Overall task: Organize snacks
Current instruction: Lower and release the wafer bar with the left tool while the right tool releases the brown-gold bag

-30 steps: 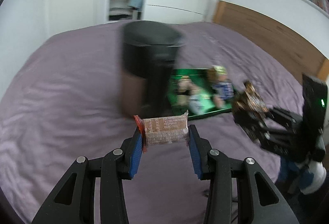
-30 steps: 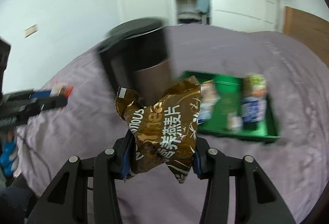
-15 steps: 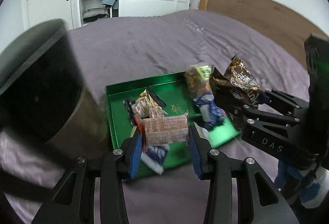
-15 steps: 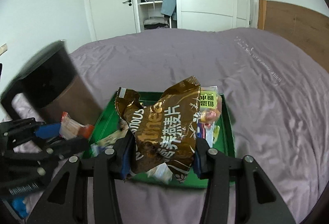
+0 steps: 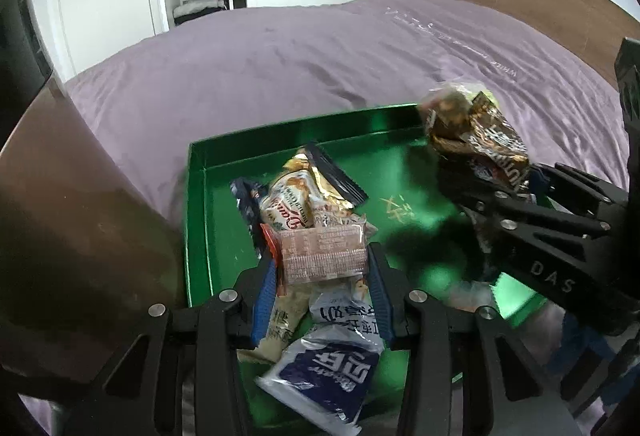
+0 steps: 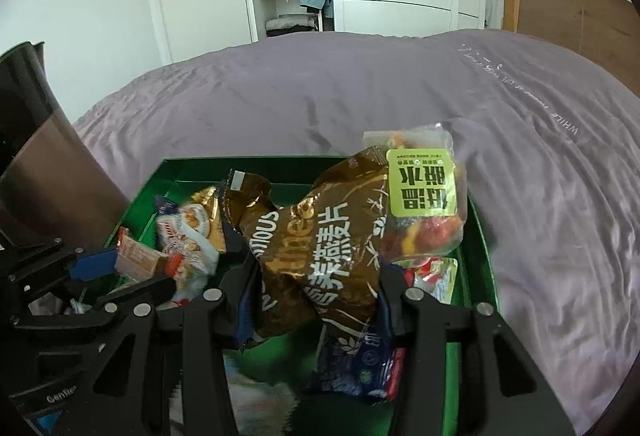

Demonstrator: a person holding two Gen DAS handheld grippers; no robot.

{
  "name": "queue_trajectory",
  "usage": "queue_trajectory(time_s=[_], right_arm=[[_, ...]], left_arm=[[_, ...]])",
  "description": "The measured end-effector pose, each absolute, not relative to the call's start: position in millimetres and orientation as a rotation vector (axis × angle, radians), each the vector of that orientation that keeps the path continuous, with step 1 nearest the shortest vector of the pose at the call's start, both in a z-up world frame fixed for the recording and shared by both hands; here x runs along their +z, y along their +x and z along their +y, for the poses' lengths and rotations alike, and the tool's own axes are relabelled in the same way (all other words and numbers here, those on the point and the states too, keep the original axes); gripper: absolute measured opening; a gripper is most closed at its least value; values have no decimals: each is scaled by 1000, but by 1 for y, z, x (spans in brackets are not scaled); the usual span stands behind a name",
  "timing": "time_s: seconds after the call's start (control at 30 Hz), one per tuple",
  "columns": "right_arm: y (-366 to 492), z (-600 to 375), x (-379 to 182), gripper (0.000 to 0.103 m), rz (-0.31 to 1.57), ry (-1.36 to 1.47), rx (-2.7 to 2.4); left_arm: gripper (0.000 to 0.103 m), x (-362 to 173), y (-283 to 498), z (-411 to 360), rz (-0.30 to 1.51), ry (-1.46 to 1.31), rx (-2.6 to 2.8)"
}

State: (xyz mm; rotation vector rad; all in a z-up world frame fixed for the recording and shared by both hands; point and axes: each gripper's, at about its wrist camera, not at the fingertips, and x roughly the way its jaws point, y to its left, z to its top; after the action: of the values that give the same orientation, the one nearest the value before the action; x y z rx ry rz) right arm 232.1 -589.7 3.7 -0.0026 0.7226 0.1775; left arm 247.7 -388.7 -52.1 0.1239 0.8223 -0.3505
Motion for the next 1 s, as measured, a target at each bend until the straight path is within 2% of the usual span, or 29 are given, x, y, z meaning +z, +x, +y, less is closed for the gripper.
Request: queue_trajectory(time_s=[0.17, 0.33, 0.4, 0.53, 0.9, 0.97, 1.0], right_arm=[[237, -594, 1, 44, 723, -10, 164], [235, -595, 4, 50, 724, -3, 169], [234, -596, 5, 58, 727, 8, 173], [231, -597, 8, 61, 730, 15, 174], [214, -603, 28, 62, 704, 47, 172], [209, -604, 34, 62, 697, 46, 167], [205, -604, 37, 62, 694, 43, 162]], left_arm=[[38, -57, 252, -392, 832, 128, -357], [39, -54, 250, -395, 833, 127, -369], [41, -52, 250, -395, 830, 126, -363], [44, -49, 251, -398, 827, 127, -365], [45, -30, 242, -400, 795, 122, -362], [49, -24, 240, -400, 791, 114, -357], [56, -20, 238, -398, 787, 105, -357]])
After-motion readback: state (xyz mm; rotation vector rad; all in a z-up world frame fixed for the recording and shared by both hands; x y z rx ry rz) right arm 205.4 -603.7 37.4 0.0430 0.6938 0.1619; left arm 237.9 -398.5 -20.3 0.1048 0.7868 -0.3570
